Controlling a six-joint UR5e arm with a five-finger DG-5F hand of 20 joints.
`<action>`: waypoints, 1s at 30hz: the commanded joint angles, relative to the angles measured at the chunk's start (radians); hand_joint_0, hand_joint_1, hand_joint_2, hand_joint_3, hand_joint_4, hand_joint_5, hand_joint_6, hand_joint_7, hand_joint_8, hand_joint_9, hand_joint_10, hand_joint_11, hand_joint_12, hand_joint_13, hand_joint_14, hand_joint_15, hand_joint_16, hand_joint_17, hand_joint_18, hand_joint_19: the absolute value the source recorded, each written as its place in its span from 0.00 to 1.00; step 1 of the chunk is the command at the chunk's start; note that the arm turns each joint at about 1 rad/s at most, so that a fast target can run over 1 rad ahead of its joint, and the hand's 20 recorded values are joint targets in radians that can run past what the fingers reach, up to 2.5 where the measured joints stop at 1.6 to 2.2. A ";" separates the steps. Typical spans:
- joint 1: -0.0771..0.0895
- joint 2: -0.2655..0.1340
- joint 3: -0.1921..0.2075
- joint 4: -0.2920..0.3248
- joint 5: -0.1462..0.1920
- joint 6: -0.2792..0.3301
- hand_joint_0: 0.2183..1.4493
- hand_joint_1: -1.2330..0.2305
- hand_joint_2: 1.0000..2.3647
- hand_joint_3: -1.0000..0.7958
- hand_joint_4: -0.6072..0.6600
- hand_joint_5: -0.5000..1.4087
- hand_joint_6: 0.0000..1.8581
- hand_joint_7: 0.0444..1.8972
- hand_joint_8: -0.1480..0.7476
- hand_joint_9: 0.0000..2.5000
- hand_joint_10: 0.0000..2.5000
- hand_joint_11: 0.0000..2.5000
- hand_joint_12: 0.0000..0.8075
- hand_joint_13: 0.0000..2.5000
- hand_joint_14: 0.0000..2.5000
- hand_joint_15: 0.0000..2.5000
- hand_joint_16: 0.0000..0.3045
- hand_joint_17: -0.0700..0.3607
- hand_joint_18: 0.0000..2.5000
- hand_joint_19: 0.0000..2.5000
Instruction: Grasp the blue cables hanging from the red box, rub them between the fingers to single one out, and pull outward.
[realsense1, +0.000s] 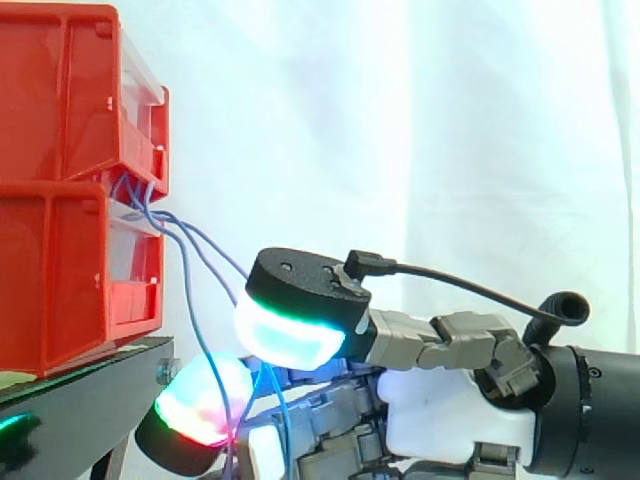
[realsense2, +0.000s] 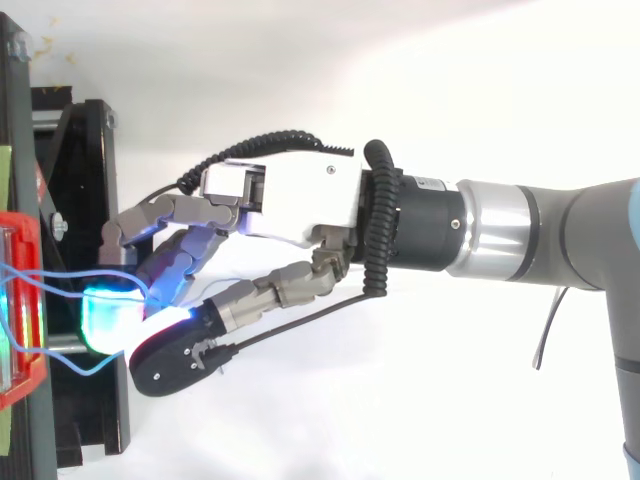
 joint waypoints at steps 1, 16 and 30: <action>0.002 0.006 0.000 -0.006 0.000 -0.010 0.31 0.39 0.01 0.34 0.63 0.19 0.35 0.53 0.45 0.40 0.01 0.29 0.42 0.30 0.01 0.19 0.14 0.38 0.22 0.17; -0.008 0.058 0.000 -0.123 0.000 -0.042 0.28 0.40 0.00 0.30 0.65 0.20 0.36 0.52 0.45 0.40 0.01 0.29 0.42 0.30 0.01 0.19 0.14 0.39 0.23 0.17; -0.018 0.078 0.003 -0.173 -0.002 -0.047 0.20 0.48 0.00 0.28 0.67 0.21 0.32 0.58 0.49 0.41 0.01 0.27 0.46 0.31 0.01 0.18 0.17 0.43 0.24 0.17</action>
